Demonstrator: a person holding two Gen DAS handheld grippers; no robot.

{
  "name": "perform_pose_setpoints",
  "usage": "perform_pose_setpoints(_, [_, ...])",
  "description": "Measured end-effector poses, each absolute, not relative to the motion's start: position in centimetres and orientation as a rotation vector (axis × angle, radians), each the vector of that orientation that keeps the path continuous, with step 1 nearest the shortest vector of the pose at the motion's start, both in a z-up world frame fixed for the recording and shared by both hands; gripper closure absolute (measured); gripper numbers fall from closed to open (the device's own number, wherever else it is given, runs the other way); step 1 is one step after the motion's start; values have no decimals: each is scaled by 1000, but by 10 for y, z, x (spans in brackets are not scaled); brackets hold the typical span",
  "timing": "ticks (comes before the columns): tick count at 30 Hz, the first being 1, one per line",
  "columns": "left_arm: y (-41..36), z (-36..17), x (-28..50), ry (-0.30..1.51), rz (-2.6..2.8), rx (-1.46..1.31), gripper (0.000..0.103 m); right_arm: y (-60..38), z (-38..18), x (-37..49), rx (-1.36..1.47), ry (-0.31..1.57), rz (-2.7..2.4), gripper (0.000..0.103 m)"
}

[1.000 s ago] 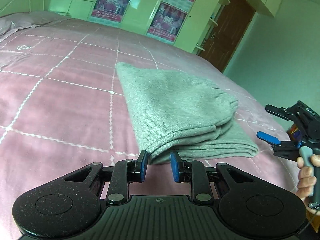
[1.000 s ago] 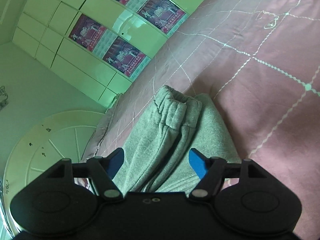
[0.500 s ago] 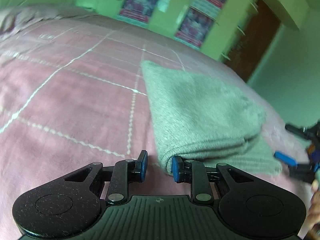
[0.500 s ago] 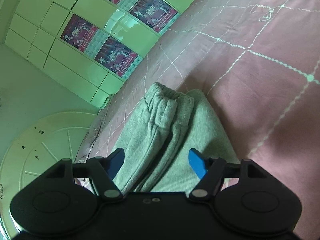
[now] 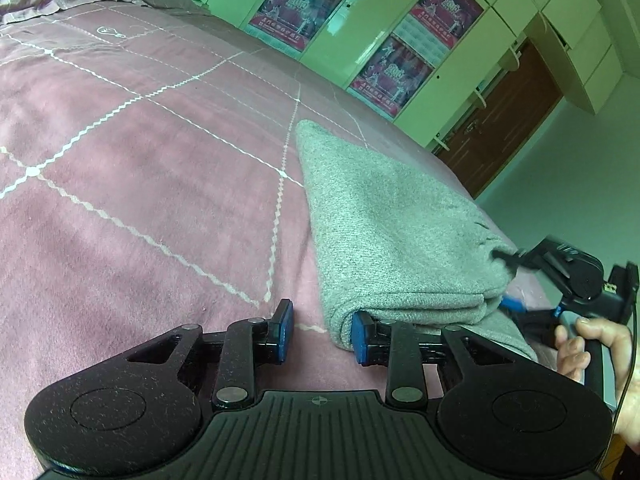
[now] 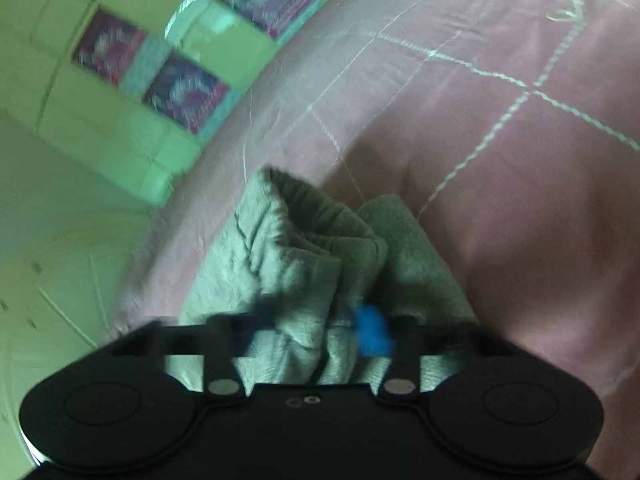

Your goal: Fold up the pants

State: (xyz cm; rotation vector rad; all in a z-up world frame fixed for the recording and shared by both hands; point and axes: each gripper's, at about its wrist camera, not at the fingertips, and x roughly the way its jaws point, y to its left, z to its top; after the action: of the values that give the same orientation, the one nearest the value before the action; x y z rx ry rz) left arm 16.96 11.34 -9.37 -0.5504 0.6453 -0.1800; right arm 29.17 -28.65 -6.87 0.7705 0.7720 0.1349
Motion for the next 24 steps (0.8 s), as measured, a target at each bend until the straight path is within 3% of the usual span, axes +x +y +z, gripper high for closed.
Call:
perform_pose_setpoints(5, [92, -79, 169, 638, -150, -390, 71, -227, 11, 278, 684, 630, 332, 76])
perform_pose_setpoints(8, [104, -81, 174, 631, -69, -476, 71, -202, 58, 262, 672, 526, 441, 78])
perform_pose_setpoints(10, [120, -83, 168, 591, -55, -572, 54, -207, 76, 247, 686, 470, 458, 79])
perform_pose_setpoints(13, [116, -78, 164, 555, -52, -523, 49, -248, 44, 220, 774, 435, 329, 80])
perform_pose_setpoints(18, [114, -88, 166, 578, -61, -494, 49, -312, -101, 196, 1087, 660, 12, 83])
perform_pose_setpoints(24, [117, -93, 164, 579, -75, -501, 48, -307, -80, 190, 1034, 612, 59, 82])
